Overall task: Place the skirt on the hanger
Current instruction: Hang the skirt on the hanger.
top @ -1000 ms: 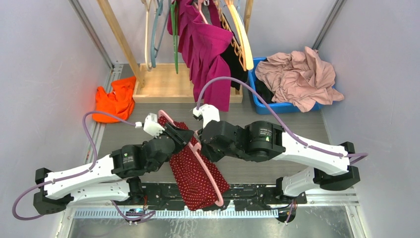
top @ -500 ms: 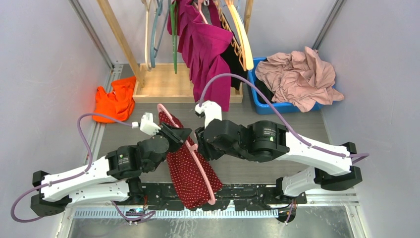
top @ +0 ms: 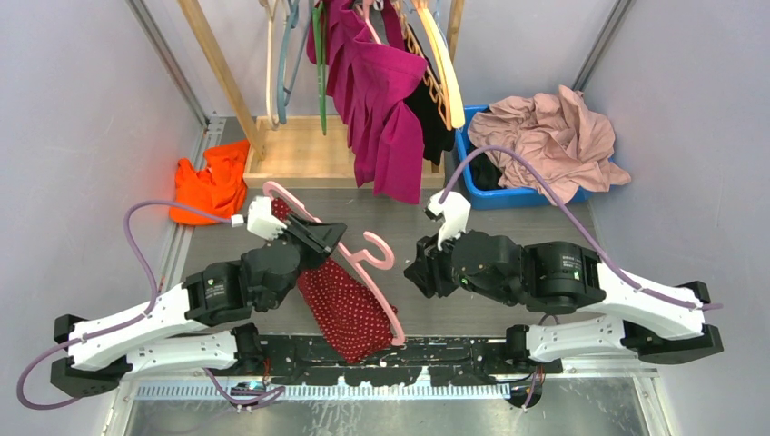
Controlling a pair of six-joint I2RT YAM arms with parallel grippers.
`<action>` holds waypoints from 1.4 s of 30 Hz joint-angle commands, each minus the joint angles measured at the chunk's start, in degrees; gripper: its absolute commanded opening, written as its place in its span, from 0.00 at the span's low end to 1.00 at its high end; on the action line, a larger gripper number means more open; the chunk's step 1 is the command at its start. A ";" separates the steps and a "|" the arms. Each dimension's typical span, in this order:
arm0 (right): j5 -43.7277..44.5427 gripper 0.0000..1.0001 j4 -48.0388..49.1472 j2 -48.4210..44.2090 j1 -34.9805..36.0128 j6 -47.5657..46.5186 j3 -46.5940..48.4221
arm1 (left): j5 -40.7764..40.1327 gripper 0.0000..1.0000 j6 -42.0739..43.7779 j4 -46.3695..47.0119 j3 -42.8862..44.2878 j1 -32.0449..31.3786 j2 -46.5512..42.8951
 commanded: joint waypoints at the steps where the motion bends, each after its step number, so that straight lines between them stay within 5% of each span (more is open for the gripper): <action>1: 1.24 0.41 3.98 -2.23 0.24 -1.44 -3.85 | -4.98 0.24 1.53 3.11 3.52 0.44 -0.66; 9: -1.01 0.47 15.45 -7.45 1.88 -6.45 -14.06 | -6.09 0.24 1.91 3.96 4.20 1.02 -1.81; 24: 8.63 0.48 36.23 -6.78 9.16 -16.76 -25.71 | -6.05 0.24 2.77 5.12 5.31 1.02 -1.99; 42: 14.82 0.47 55.84 -4.04 9.71 -20.86 -36.26 | -5.34 0.24 2.77 5.74 5.33 1.02 -2.42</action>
